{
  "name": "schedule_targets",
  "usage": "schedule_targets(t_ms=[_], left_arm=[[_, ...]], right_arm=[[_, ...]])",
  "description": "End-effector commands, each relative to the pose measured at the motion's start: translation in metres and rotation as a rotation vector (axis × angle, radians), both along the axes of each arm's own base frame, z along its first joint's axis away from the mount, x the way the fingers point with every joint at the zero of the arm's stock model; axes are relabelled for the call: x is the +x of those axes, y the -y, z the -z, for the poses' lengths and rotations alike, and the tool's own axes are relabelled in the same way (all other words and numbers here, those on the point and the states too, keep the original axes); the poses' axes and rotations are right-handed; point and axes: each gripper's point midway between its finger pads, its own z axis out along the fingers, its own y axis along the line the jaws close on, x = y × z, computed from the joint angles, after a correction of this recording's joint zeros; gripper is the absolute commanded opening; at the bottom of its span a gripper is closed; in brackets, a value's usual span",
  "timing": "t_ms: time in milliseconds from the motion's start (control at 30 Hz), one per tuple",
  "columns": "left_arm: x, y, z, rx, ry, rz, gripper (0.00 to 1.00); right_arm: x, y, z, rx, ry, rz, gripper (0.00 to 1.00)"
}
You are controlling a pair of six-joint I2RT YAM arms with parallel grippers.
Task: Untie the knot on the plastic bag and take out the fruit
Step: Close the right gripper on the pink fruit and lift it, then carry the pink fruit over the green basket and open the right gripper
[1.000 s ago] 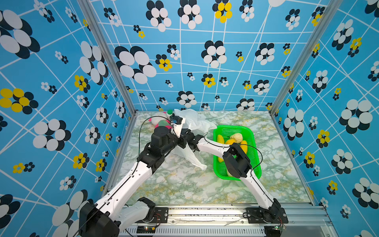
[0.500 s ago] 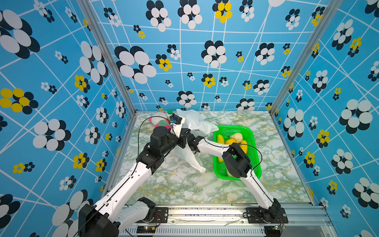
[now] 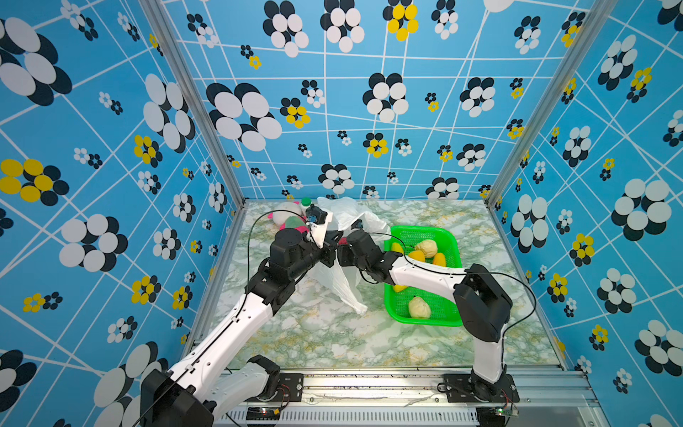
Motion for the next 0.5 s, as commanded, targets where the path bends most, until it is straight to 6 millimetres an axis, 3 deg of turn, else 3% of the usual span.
schedule_targets(t_ms=[0, 133, 333, 467], left_arm=[[-0.005, 0.001, -0.004, -0.013, 0.04, 0.017, 0.0], [-0.002, 0.003, -0.003, -0.015, 0.048, 0.023, 0.0], [-0.002, 0.009, 0.0, -0.025, 0.037, 0.052, 0.0], [-0.004, 0.008, -0.002, -0.024, 0.034, 0.052, 0.0]], right_arm=[[-0.013, 0.009, -0.011, 0.05, 0.005, -0.011, 0.44], [-0.031, 0.038, -0.025, 0.05, 0.028, 0.018, 0.44], [-0.059, 0.094, -0.079, 0.079, 0.152, 0.084, 0.43], [-0.072, 0.155, -0.098, 0.049, 0.251, 0.244, 0.43]])
